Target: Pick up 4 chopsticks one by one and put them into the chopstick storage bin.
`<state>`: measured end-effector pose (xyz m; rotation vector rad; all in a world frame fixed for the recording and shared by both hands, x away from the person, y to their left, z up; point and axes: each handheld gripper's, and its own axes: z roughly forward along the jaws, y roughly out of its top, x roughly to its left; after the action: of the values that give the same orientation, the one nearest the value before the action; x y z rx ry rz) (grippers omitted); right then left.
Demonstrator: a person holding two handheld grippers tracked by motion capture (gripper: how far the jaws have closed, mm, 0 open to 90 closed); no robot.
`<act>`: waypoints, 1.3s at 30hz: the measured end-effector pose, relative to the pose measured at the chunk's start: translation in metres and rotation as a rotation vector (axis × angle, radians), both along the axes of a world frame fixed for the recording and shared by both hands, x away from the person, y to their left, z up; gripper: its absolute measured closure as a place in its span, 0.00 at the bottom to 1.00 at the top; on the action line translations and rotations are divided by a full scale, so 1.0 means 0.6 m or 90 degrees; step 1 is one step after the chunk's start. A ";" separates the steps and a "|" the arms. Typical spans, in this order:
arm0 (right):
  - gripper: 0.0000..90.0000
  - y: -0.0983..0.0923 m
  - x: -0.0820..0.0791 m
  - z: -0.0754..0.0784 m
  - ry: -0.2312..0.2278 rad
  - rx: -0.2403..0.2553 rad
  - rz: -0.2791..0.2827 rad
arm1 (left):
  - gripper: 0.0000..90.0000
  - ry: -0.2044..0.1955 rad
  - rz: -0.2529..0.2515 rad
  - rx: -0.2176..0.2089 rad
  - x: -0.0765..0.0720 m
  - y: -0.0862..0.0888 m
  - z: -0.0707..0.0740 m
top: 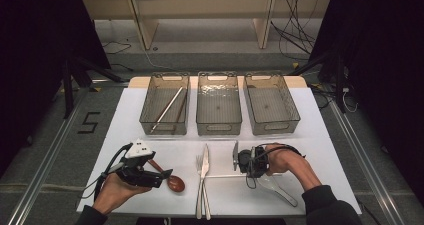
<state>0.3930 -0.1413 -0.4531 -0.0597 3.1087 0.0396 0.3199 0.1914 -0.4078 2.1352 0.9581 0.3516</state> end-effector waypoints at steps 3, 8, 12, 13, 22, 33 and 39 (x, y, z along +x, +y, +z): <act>0.95 -0.002 0.002 0.000 -0.001 0.007 0.003 | 0.18 0.001 0.000 -0.002 0.000 0.000 0.000; 0.95 -0.008 0.006 0.002 -0.028 0.002 0.001 | 0.18 0.002 -0.001 -0.003 0.000 0.000 0.000; 0.95 -0.017 0.011 0.004 -0.043 0.000 -0.005 | 0.18 0.002 -0.001 -0.002 0.001 0.000 0.000; 0.95 -0.019 0.012 0.006 -0.047 0.002 -0.006 | 0.18 0.002 -0.001 -0.002 0.001 -0.001 0.000; 0.95 -0.045 0.023 0.029 -0.078 0.018 -0.033 | 0.19 0.004 -0.005 0.000 0.003 -0.001 -0.001; 0.95 -0.043 0.010 0.065 -0.098 0.058 -0.040 | 0.19 0.013 -0.016 0.005 0.006 -0.010 -0.001; 0.95 -0.030 -0.006 0.080 -0.104 0.075 -0.022 | 0.19 0.027 -0.029 0.000 0.009 -0.015 0.001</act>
<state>0.3894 -0.1592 -0.4053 -0.0061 2.9359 0.2047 0.3251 0.1826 -0.4072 2.1689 0.9327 0.2845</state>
